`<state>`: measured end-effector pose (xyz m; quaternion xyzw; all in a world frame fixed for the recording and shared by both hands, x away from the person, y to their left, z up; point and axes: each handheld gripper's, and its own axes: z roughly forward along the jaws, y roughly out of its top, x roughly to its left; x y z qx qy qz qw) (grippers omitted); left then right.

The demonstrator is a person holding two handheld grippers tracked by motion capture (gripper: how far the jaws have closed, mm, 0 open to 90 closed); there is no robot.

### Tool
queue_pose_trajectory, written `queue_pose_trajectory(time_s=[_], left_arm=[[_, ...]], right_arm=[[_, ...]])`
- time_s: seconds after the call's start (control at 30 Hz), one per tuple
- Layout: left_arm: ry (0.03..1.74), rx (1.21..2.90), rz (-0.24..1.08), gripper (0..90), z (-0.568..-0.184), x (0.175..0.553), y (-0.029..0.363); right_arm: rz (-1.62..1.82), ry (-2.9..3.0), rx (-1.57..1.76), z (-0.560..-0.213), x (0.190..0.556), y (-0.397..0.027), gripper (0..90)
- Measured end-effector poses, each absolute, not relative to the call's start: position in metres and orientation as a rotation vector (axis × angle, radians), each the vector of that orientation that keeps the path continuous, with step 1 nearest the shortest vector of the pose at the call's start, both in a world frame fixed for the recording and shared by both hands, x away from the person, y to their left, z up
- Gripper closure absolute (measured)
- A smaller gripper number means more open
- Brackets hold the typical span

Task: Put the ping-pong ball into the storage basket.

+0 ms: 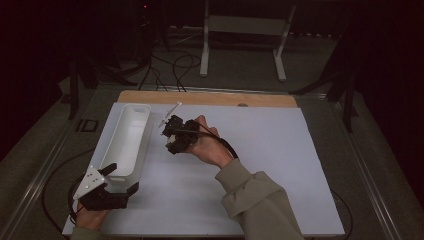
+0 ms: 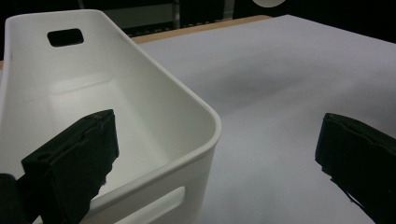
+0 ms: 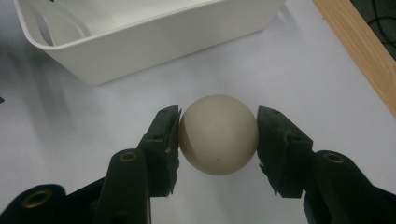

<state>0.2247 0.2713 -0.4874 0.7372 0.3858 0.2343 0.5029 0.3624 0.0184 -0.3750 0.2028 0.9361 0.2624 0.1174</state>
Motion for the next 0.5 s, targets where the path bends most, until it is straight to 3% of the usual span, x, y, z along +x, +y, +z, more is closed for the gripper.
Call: queue_pose_trajectory(time_s=[0.5], left_arm=[[0.931, 1.777, 0.562, 0.1, -0.4873, 0.2246, 0.2710]], right_arm=[[0.785, 2.741, 0.581, -0.3745, 0.3613, 0.0260, 50.0]])
